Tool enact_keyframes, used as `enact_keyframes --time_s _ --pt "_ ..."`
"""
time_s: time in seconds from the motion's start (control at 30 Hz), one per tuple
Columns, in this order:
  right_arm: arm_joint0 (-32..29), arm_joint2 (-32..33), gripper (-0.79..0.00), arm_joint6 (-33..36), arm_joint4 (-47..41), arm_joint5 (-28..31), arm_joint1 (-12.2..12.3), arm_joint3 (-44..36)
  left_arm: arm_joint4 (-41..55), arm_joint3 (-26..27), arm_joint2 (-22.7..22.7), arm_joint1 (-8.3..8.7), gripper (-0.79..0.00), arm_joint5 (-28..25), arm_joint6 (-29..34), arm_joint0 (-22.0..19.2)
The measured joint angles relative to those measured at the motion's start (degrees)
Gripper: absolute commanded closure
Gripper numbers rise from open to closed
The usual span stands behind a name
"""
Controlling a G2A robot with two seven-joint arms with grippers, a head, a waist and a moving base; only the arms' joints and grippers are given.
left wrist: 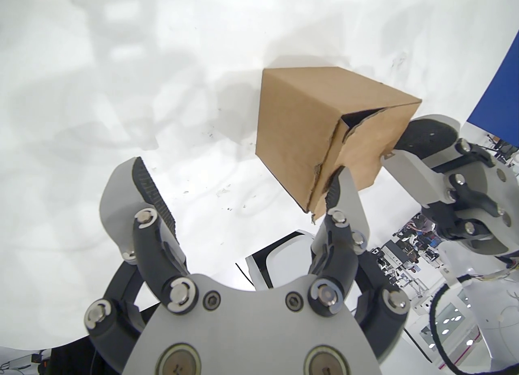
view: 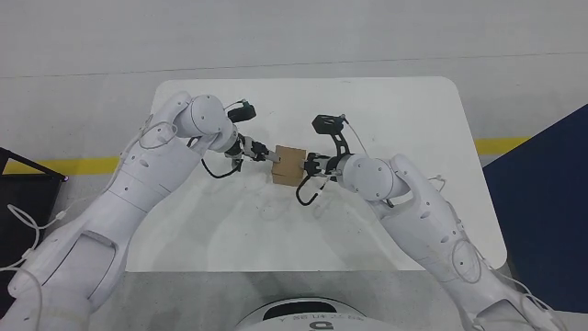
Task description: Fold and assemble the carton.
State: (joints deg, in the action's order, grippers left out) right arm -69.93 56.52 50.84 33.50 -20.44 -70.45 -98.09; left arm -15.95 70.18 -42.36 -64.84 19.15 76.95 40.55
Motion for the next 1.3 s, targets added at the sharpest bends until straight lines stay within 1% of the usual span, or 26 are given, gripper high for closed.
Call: enact_keyframes --time_s 0.4,0.67,0.73,0.8,0.83,0.87,1.0,1.1,1.2,1.3 --pt "0.1 0.5 -0.231 -0.2 -0.1 -0.2 0.0 -0.2 -1.4 -0.9 0.5 -0.19 -0.785 -0.6 0.1 -0.5" --pt "-0.7 3.1 -0.228 -1.0 0.0 -0.9 0.5 -2.1 -1.6 -1.9 1.5 -0.72 -0.785 -1.4 0.0 -0.8" --pt "-1.2 4.2 -0.209 -1.3 0.3 -1.1 0.7 -3.4 -0.6 -1.7 1.0 -0.83 -0.785 -1.6 -0.9 -0.9" --pt "-1.8 5.1 -0.151 -1.6 0.5 -1.3 0.9 -4.8 0.5 -1.5 0.3 -0.78 -0.785 -1.9 -1.5 -0.8" --pt "-2.3 5.7 -0.055 -1.8 0.8 -1.4 1.0 -5.9 1.2 -1.4 -0.4 -0.67 -0.785 -2.1 -1.8 -0.6" --pt "-2.6 5.9 0.0 -2.0 1.0 -1.4 1.0 -6.6 1.5 -1.3 -0.9 -0.54 -0.785 -2.2 -2.0 -0.5" --pt "-3.5 6.1 0.0 -3.1 2.5 -1.4 1.2 -8.7 2.6 -0.2 -3.7 0.3 -0.785 -2.6 -2.8 0.5" --pt "-3.5 4.9 0.0 -4.2 3.1 -1.1 1.0 -9.2 4.3 1.7 -6.8 1.17 -0.785 -3.1 -4.1 2.1" --pt "-2.8 3.0 0.0 -5.4 2.4 -0.2 0.6 -8.1 8.1 3.5 -11.2 2.16 -0.785 -4.1 -6.4 4.6" --pt "-1.4 0.9 0.0 -7.1 1.1 0.2 -0.1 -5.2 13.2 4.7 -16.4 3.18 -0.785 -5.6 -9.2 8.2"
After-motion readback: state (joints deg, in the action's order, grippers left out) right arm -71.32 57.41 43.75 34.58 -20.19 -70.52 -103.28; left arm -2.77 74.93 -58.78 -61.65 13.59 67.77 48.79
